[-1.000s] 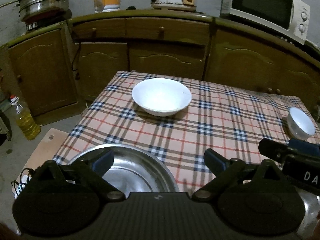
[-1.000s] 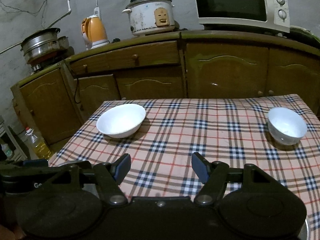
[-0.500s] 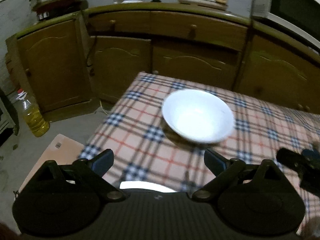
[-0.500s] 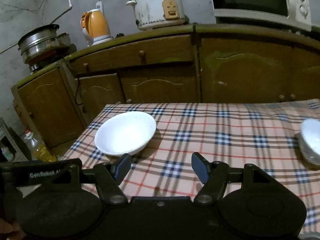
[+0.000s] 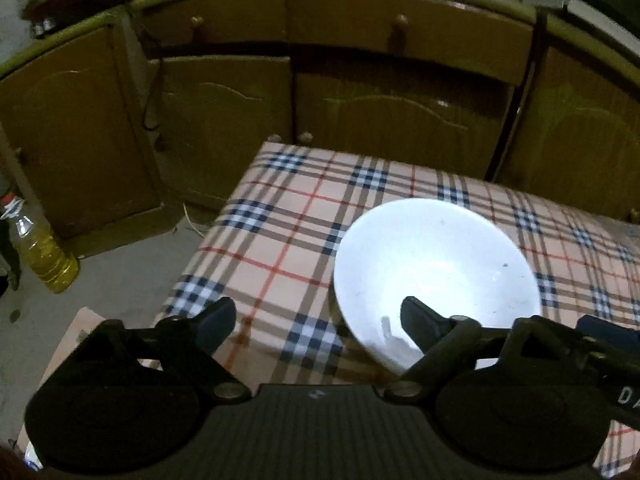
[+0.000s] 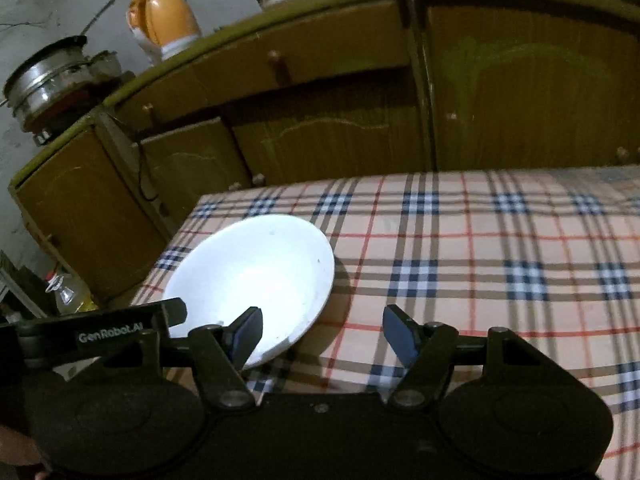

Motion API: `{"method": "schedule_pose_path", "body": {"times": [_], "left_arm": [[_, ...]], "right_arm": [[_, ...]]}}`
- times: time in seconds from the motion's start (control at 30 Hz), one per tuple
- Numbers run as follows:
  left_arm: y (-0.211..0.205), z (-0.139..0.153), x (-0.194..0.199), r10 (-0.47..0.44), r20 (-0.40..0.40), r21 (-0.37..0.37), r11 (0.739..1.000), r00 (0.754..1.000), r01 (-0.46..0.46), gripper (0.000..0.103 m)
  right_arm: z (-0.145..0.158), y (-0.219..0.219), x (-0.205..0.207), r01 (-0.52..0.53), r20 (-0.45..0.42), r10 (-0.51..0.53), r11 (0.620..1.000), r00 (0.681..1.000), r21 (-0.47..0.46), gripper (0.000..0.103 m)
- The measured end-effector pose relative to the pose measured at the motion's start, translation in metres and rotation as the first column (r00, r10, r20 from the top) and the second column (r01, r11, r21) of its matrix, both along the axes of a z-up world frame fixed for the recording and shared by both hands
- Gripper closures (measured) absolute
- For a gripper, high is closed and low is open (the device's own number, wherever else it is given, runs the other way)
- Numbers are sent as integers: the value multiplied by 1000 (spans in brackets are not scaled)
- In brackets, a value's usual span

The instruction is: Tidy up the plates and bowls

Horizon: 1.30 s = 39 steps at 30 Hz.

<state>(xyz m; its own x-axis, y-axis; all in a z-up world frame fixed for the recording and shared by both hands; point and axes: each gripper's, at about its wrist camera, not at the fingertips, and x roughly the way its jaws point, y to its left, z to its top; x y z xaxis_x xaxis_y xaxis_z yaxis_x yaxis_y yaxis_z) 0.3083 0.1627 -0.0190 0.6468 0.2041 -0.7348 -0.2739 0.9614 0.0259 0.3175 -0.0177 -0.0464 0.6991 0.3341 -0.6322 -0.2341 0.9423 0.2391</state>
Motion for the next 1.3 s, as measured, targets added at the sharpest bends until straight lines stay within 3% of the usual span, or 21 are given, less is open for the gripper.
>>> {"method": "schedule_pose_path", "body": {"times": [0.17,0.27,0.37,0.43,0.47,0.77,1.3], "left_arm": [[6,-15,19,-4,-24,-25,1000,1000,4,24],[10,-24,27,-7,-45,-63,998,999,5,38],[11,-27,28,-21,-21,-98,995,1000,19,46],[8,-25,28,-53,-10,-114,992,999,51,70],[4,-24,28,-73,-8,-116,991,997,72,75],[-18,-10,5,-82,14,-119,989,997,83,77],[-94,56,-72,-131,89,-41,990,987,135,75]], "right_arm": [[-15,7,22,10,-47,-8,1000,999,22,24],[-23,10,32,14,-59,-12,999,998,36,24],[-34,15,42,-12,-108,18,998,994,57,47],[-35,18,43,-25,-96,31,998,995,62,77],[-35,19,43,-41,-101,49,996,994,81,77],[-19,4,17,-36,-68,39,998,997,45,77],[52,-61,-79,12,60,-14,1000,998,22,77]]}}
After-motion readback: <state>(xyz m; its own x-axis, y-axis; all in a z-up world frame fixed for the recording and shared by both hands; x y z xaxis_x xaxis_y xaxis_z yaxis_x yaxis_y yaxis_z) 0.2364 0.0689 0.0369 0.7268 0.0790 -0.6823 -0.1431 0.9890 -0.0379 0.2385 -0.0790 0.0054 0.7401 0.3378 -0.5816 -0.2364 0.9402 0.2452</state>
